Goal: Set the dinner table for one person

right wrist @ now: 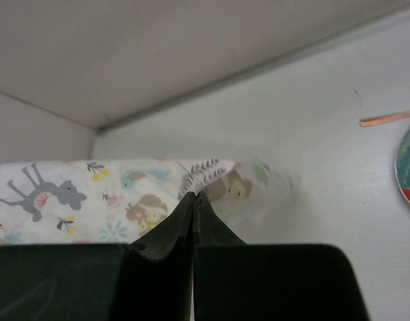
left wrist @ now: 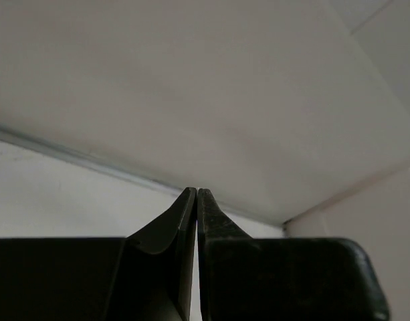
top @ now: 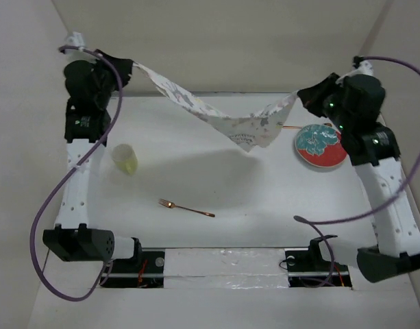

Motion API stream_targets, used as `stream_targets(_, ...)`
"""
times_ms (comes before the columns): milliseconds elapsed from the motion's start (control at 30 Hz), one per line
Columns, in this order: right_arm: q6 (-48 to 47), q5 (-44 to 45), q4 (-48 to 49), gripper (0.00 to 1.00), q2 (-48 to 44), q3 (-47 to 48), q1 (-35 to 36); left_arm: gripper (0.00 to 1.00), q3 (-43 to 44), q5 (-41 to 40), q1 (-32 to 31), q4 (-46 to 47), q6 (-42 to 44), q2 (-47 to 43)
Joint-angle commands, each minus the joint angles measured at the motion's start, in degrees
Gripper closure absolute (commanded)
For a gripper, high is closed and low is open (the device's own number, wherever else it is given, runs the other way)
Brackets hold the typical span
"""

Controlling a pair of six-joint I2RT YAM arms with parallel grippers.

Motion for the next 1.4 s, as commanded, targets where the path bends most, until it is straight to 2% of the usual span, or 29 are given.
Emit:
stream_targets(0, 5.0, -0.7, -1.2, 1.0, -7.3, 5.1, -2.4, 1.0, 2.8, 9.4, 7.1, 5.5, -13.3, -4.8)
stream_targets(33, 6.7, -2.5, -2.5, 1.0, -8.7, 7.0, -3.9, 1.0, 3.3, 10.1, 11.1, 5.4, -15.8, -4.9)
stream_targets(100, 7.1, -2.8, -2.6, 1.0, -8.9, 7.3, -5.7, 1.0, 3.3, 9.5, 11.7, 5.0, -16.6, -4.2)
stream_targets(267, 8.8, -13.0, -4.1, 1.0, -5.8, 7.8, -10.4, 1.0, 1.6, 8.9, 11.7, 0.8, -16.0, -1.3)
stream_targets(400, 8.1, -10.4, -3.5, 1.0, -7.9, 8.0, -10.4, 1.0, -4.7, 6.9, 11.7, 1.4, -14.2, -4.4)
stream_targets(533, 7.6, -11.0, -1.0, 1.0, -1.9, 8.4, -10.4, 1.0, -3.9, 5.9, 11.7, 0.7, -12.3, -2.7)
stream_targets(633, 7.4, -9.5, 2.9, 1.0, 3.8, 9.9, -10.4, 1.0, -0.6, 1.5, 8.8, 0.3, -9.5, 0.9)
stream_targets(733, 7.5, -10.3, 5.1, 1.0, 13.3, 17.4, -10.4, 1.0, 6.3, 4.2, 8.8, -0.8, -10.1, 8.3)
stream_targets(767, 7.9, -10.4, 4.9, 1.0, 18.2, 24.6, -10.4, 1.0, 11.3, 5.8, 8.8, -2.0, -11.1, 12.2)
stream_targets(800, 8.0, -10.4, 3.6, 1.0, 20.9, 24.7, -10.4, 1.0, 13.7, 5.8, 8.8, -2.4, -11.6, 13.9)
stream_targets(833, 8.0, -10.4, 2.1, 1.0, 23.4, 33.9, -10.4, 1.0, 16.1, 7.1, 8.8, -2.4, -12.3, 14.9)
stream_targets(933, 8.9, -12.9, 1.1, 1.0, 29.8, 47.9, -10.9, 1.0, 22.3, 9.4, 9.7, 0.4, -14.4, 16.5)
stream_targets(1033, 9.8, -15.6, 1.6, 1.0, 30.9, 50.9, -12.1, 1.0, 23.0, 12.7, 12.3, 2.1, -16.4, 16.2)
stream_targets(1100, 8.9, -17.2, 3.8, 1.0, 28.6, 42.5, -12.6, 1.0, 17.4, 13.1, 12.3, 3.6, -16.0, 13.9)
stream_targets(1133, 8.6, -17.5, 5.4, 1.0, 24.3, 37.2, -13.2, 1.0, 14.2, 13.1, 12.3, 4.2, -14.4, 12.8)
stream_targets(1167, 8.1, -18.3, 9.4, 1.0, 22.1, 24.7, -13.2, 1.0, 10.6, 13.1, 12.3, 5.7, -13.7, 9.7)
stream_targets(1200, 8.2, -18.8, 11.7, 1.0, 19.8, 18.2, -13.2, 1.0, 2.4, 12.9, 12.3, 6.3, -13.2, 8.1)
stream_targets(1267, 8.1, -20.4, 16.5, 1.0, 14.2, 6.5, -13.8, 1.0, -6.3, 13.1, 12.3, 9.7, -11.4, 4.0)
stream_targets(1300, 8.1, -21.0, 17.4, 1.0, 12.9, -3.4, -14.3, 1.0, -14.1, 13.5, 12.3, 10.7, -10.9, 3.1)
stream_targets(1367, 8.0, -21.7, 20.2, 1.0, 10.8, -11.8, -14.3, 1.0, -21.1, 14.9, 12.9, 12.4, -9.5, 1.3)
